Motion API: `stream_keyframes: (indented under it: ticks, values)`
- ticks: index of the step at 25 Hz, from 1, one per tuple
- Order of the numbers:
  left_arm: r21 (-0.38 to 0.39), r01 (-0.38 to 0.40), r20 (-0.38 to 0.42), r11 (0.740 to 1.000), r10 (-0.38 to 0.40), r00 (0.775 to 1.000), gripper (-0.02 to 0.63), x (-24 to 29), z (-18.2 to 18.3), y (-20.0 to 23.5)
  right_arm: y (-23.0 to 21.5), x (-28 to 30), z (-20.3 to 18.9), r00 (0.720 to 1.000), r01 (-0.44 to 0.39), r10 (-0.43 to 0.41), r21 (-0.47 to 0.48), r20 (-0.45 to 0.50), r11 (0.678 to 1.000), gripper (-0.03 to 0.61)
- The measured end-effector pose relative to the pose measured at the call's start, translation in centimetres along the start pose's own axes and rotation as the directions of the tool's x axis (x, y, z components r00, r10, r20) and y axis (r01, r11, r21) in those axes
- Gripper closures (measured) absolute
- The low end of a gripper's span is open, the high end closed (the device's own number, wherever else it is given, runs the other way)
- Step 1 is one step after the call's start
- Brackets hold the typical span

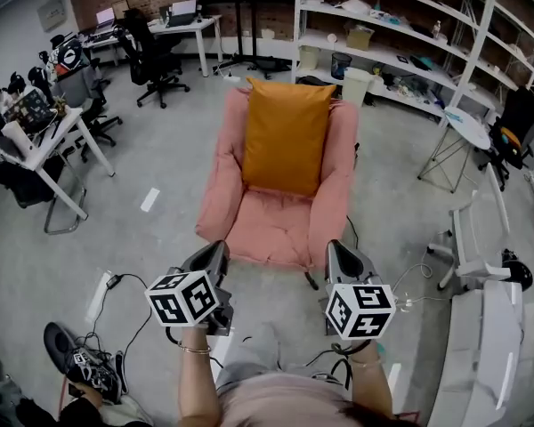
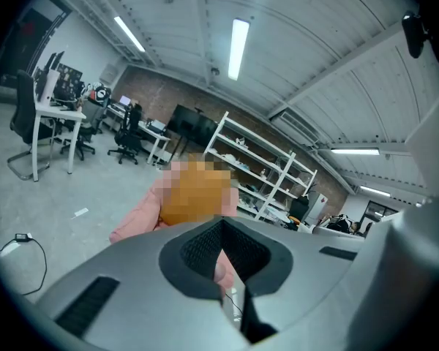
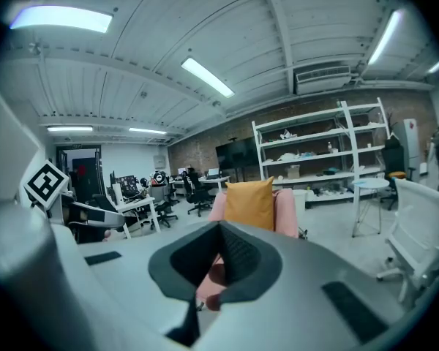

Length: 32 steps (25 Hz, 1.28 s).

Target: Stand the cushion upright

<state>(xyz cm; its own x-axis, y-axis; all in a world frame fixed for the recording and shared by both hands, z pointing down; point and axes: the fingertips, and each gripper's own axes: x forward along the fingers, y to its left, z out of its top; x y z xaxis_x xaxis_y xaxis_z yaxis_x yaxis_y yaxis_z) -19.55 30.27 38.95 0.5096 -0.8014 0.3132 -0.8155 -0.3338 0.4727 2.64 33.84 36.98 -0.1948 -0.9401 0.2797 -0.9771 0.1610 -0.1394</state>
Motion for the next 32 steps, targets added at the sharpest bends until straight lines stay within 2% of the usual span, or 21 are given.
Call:
stream_keyframes:
  ticks: [4,10,17,22,28,32]
  values:
    - [-0.017,0.043,0.018,0.999,-0.043,0.999,0.617,-2.5,-0.8,-2.1,0.4,-2.6,-0.7,1.0,-0.005,0.005,0.008,0.008,1.0,0.563]
    - [-0.001,0.107,0.014,0.994,-0.107,0.994,0.617,-6.0,-2.8,-5.8,1.0,-6.0,-2.8,1.0,-0.006,0.005,0.061,0.007,0.998,0.563]
    - [0.013,0.106,-0.003,0.994,-0.106,0.994,0.617,-10.2,-6.5,-7.6,2.1,-10.9,-5.4,1.0,-0.022,0.021,0.073,0.018,0.997,0.563]
    - [0.075,0.128,-0.005,0.989,-0.128,0.992,0.617,-14.2,-8.0,-9.2,3.7,-14.8,-6.7,1.0,-0.022,0.021,0.083,0.023,0.996,0.563]
    - [0.075,0.215,0.018,0.974,-0.217,0.976,0.617,-17.0,-9.7,-11.7,4.8,-18.3,-8.3,0.999,-0.032,0.03,0.075,0.032,0.997,0.563]
    - [0.079,0.305,0.005,0.949,-0.306,0.952,0.617,-18.5,-10.3,-13.5,6.0,-19.8,-8.1,0.998,-0.039,0.035,0.079,0.052,0.996,0.563]
